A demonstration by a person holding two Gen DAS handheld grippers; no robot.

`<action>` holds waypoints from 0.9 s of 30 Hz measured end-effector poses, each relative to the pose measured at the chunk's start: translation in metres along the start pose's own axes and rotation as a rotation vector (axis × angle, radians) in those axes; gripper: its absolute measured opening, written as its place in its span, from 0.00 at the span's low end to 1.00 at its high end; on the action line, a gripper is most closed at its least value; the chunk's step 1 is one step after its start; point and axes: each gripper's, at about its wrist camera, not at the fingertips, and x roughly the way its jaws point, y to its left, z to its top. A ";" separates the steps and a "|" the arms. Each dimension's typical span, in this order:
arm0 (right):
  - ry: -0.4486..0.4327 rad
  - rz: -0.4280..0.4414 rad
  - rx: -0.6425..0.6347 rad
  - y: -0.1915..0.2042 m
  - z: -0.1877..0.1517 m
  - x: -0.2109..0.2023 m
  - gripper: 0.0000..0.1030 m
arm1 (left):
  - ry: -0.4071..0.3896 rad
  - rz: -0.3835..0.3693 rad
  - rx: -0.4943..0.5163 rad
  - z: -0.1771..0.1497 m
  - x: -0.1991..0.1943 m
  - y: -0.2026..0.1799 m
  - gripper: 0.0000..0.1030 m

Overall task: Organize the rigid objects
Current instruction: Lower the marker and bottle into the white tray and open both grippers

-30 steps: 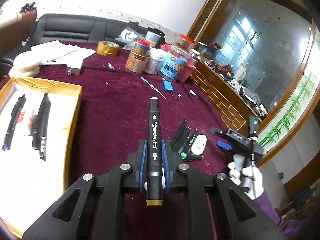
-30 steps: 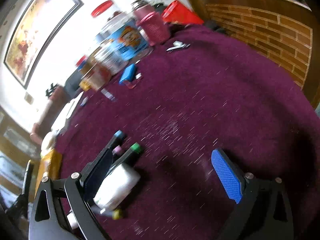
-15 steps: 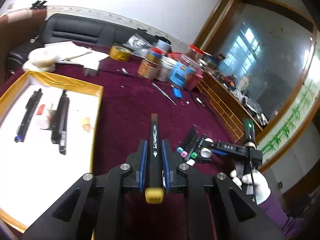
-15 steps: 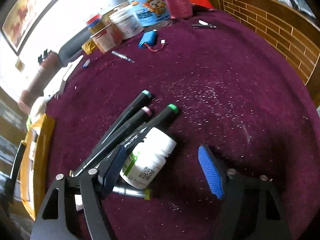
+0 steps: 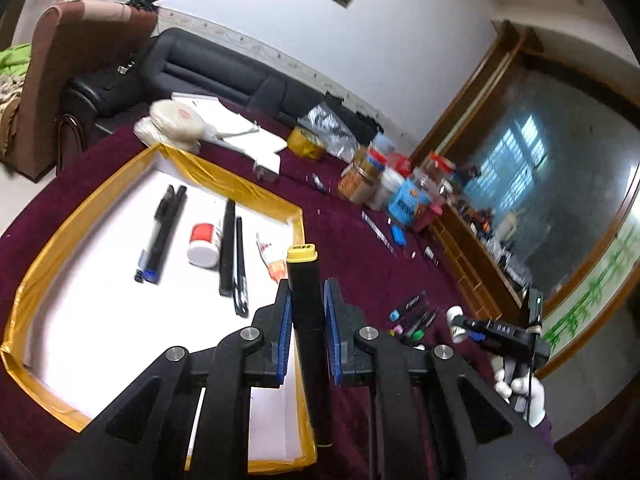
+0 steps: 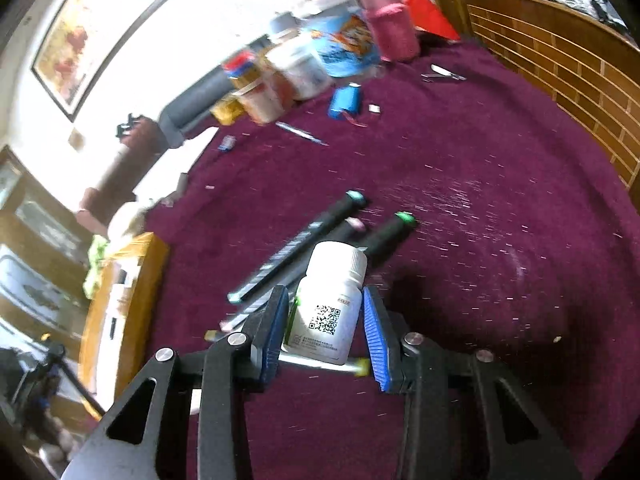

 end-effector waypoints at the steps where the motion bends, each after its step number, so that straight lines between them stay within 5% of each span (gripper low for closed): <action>1: 0.000 0.015 -0.011 0.007 0.000 -0.002 0.32 | -0.013 -0.008 -0.010 0.003 -0.005 0.003 0.12; 7: 0.033 0.120 -0.146 0.067 -0.008 0.000 0.33 | -0.056 -0.040 -0.078 0.021 -0.025 0.031 0.12; 13: 0.120 0.229 -0.282 0.146 -0.023 0.026 0.33 | -0.004 0.037 -0.121 0.033 -0.019 0.072 0.12; 22: 0.269 0.321 -0.436 0.247 -0.055 0.080 0.33 | 0.047 0.144 -0.086 0.009 -0.021 0.076 0.14; 27: 0.381 0.317 -0.513 0.297 -0.081 0.124 0.26 | -0.010 0.201 -0.123 -0.004 -0.045 0.084 0.50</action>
